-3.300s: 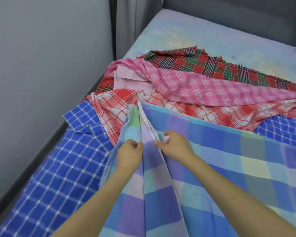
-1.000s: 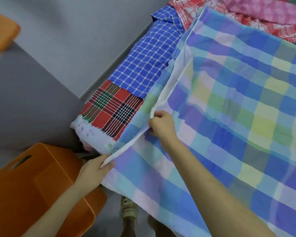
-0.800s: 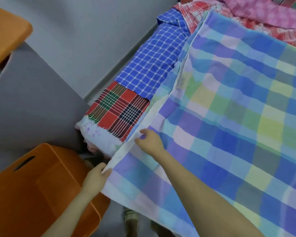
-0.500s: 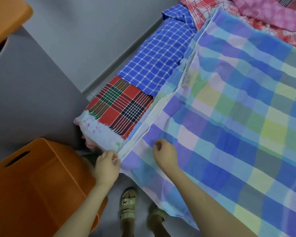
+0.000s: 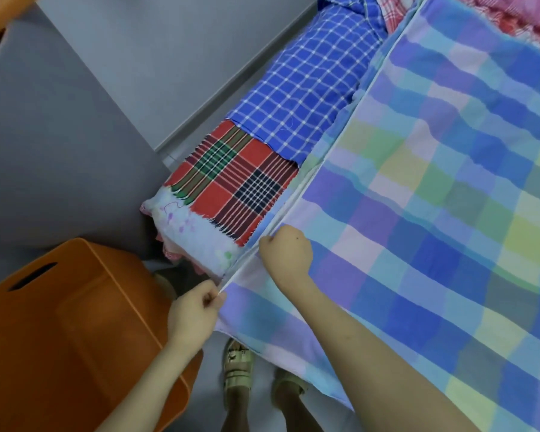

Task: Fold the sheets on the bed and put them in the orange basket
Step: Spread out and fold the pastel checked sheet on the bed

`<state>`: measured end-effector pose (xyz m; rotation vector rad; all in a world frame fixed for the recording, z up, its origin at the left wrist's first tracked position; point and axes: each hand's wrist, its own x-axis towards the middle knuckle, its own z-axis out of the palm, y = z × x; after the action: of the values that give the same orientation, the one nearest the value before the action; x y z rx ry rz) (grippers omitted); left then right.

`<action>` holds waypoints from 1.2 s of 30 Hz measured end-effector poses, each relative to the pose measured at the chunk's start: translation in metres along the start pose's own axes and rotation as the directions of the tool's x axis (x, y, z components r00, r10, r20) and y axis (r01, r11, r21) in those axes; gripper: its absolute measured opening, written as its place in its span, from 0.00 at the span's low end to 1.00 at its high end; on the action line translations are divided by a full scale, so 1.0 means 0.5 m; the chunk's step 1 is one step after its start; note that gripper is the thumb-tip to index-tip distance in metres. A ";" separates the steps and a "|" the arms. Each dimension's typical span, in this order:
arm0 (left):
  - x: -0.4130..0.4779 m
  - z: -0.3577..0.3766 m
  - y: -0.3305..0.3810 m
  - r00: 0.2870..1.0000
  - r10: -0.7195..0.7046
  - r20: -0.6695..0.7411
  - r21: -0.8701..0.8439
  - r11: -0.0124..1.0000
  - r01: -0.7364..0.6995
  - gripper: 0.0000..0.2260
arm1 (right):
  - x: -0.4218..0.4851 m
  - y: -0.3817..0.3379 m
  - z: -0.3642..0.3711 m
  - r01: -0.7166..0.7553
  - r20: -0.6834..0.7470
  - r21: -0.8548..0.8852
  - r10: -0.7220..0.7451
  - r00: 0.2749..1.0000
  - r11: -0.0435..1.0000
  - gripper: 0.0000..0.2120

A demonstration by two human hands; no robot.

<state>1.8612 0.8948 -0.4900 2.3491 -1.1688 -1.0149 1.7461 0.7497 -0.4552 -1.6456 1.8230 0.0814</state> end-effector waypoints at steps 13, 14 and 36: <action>0.118 0.026 0.203 0.912 0.107 0.395 -0.032 0.994 -0.103 0.18 | 0.075 0.038 -0.120 0.077 -0.241 -0.120 -0.104 0.965 0.990 0.13; 0.126 0.031 0.222 0.926 0.124 0.356 0.079 0.984 -0.163 0.19 | 0.099 0.037 -0.135 0.103 -0.238 -0.144 -0.136 0.962 0.984 0.14; 0.369 0.050 0.480 0.943 0.212 0.256 -0.248 0.957 -0.148 0.14 | 0.434 -0.011 -0.373 0.783 0.717 -0.556 -0.314 0.622 0.280 0.12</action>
<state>1.7848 0.6029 -0.4561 1.9278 -1.2666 -1.3674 1.6757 0.4746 -0.4191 -2.5661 0.6046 1.1374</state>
